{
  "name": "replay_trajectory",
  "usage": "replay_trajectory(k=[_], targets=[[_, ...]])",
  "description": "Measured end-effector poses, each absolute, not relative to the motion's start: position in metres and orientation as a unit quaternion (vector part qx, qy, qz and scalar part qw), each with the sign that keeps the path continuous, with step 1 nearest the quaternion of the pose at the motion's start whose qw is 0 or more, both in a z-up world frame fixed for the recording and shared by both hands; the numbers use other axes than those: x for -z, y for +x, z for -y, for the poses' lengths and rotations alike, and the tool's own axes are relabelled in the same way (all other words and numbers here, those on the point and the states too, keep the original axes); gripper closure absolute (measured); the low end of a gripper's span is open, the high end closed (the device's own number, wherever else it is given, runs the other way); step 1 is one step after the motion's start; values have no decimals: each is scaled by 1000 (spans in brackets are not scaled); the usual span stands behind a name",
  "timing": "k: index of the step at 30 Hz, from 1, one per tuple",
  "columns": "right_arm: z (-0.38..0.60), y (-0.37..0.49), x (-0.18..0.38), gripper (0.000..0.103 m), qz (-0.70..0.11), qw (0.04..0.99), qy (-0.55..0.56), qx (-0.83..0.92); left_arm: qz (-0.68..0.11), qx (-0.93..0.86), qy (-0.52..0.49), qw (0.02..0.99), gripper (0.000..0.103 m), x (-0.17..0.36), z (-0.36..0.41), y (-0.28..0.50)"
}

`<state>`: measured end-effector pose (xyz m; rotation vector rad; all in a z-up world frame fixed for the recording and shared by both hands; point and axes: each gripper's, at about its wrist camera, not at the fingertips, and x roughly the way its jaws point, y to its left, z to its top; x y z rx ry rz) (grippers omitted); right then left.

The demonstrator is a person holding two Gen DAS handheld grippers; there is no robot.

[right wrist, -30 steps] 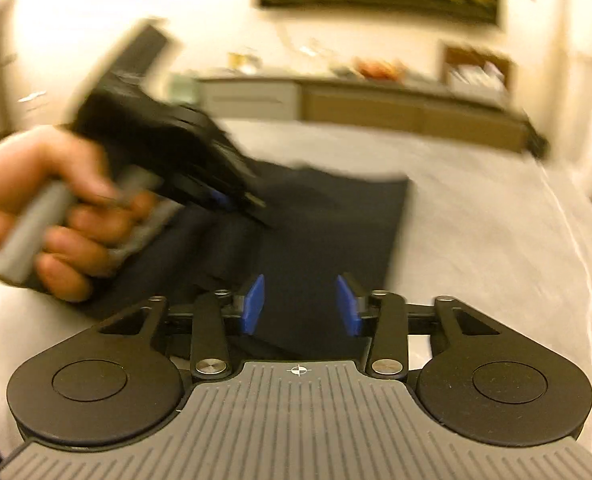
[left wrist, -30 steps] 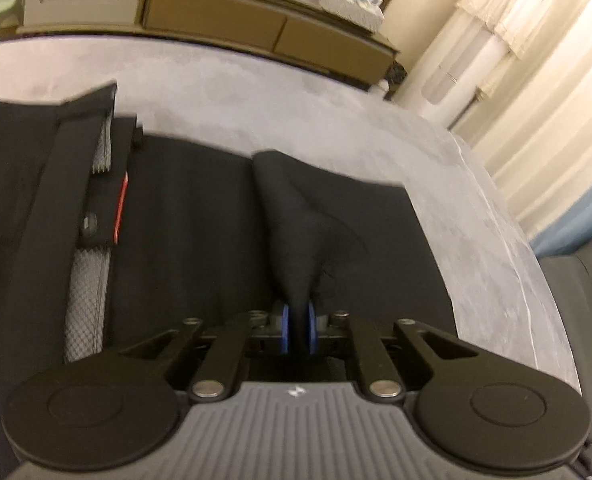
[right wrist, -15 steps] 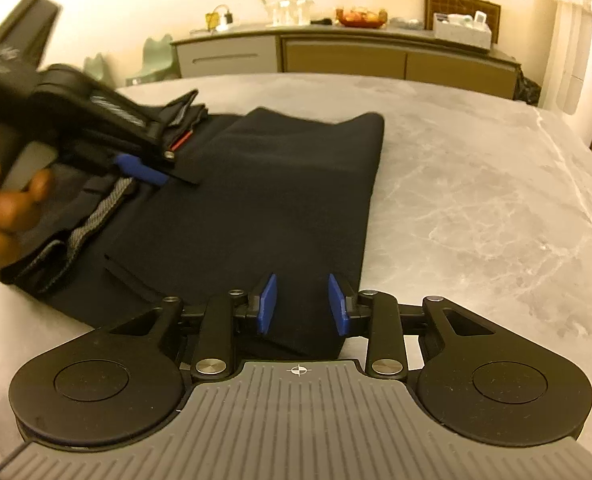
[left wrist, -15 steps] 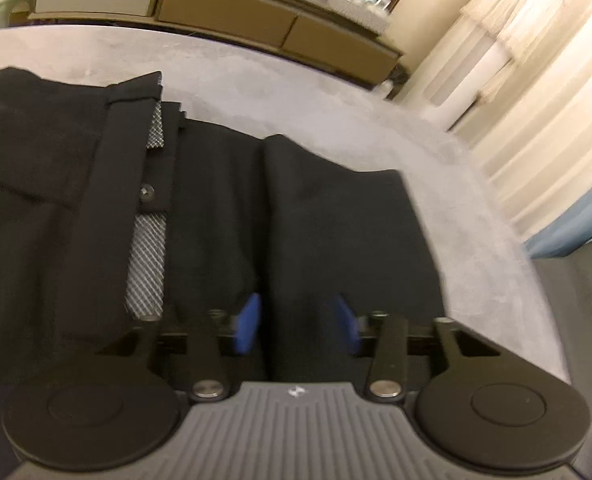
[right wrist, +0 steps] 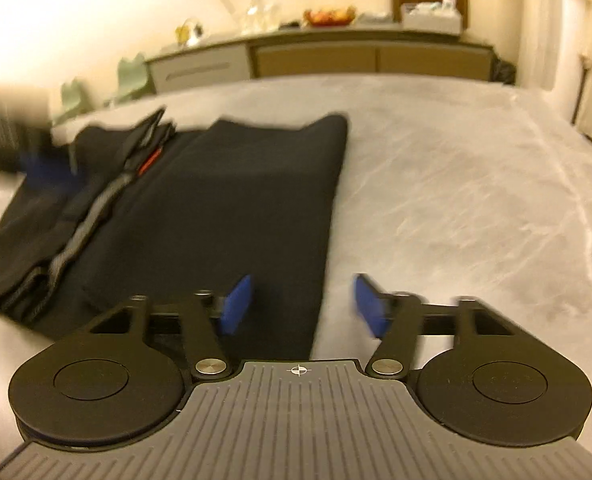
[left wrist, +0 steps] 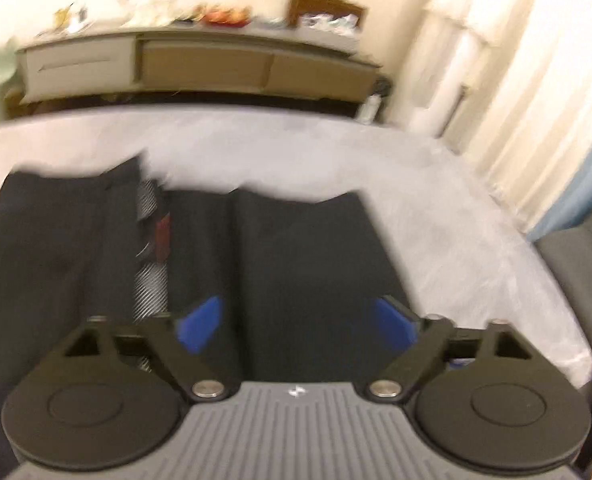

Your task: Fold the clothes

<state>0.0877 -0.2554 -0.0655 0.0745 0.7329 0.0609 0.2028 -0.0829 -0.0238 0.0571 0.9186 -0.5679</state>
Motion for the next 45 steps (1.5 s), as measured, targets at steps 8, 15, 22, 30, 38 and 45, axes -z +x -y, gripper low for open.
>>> replay_trajectory(k=[8,15,22,30,38,45], targets=[[216,67,48,98,-275,958,-72,-48,-457,314,138,821,65,33,182,231],[211,74,53,32,-290,955,-46,-38,-459,315,87,826,89,26,137,242],[157,74,42,96,-289,948,-106,-78,-438,315,5,842,90,-11,37,253],[9,71,5,98,-213,940,-226,-141,-415,263,-63,869,90,-25,-139,281],[-109,110,53,98,-277,895,-299,-183,-439,227,-147,857,89,53,-222,314],[-130,119,58,98,-287,888,-305,-192,-417,225,-187,860,79,63,-246,325]])
